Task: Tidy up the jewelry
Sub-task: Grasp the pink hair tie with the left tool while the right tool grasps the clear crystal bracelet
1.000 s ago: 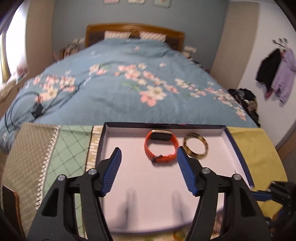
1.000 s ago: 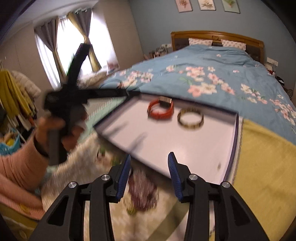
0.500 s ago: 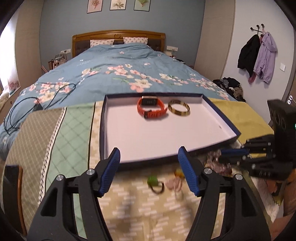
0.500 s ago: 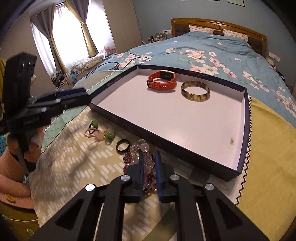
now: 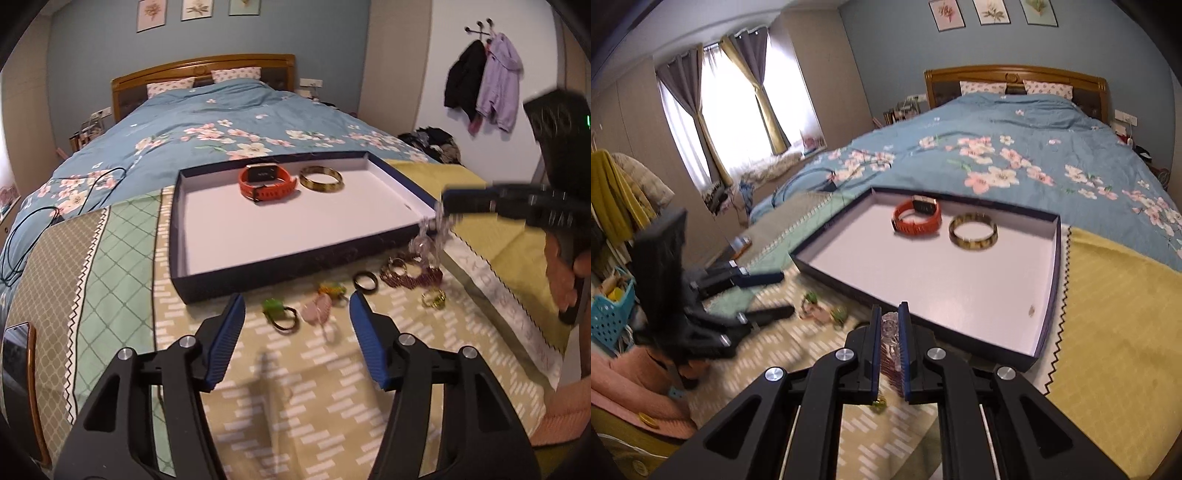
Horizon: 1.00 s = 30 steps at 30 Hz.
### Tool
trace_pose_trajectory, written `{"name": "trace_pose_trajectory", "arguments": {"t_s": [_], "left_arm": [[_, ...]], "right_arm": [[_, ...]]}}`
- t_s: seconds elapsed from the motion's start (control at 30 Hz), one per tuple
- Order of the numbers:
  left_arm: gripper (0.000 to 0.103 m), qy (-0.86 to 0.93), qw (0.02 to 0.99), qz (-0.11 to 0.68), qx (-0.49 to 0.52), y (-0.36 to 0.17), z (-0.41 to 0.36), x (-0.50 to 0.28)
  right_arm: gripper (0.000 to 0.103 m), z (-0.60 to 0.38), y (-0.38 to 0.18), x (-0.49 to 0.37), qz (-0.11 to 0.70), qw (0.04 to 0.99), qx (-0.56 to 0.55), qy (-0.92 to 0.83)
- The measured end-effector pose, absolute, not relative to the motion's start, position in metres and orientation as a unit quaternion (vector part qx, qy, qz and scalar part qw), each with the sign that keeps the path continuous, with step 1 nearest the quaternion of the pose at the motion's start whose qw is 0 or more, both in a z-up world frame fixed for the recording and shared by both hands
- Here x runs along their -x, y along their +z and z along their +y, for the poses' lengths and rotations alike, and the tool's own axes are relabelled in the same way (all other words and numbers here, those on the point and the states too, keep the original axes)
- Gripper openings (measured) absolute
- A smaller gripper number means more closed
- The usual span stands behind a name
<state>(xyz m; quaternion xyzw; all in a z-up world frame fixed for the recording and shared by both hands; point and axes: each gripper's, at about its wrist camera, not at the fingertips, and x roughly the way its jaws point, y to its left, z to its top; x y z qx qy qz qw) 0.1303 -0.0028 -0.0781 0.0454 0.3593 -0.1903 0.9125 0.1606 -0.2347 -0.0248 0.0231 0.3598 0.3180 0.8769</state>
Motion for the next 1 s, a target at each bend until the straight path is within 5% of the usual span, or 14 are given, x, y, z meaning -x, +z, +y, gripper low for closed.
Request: {"name": "trace_pose_trajectory", "arguments": {"t_s": [0.23, 1.0], "left_arm": [[0.053, -0.205, 0.906, 0.367, -0.052, -0.082, -0.009, -0.131], [0.009, -0.204, 0.877, 0.431, -0.061, -0.107, -0.028, -0.168]], "right_arm": [[0.007, -0.242, -0.011, -0.152, 0.343, 0.885, -0.039, 0.312], [0.007, -0.245, -0.03, -0.146, 0.357, 0.88, -0.061, 0.306]]}}
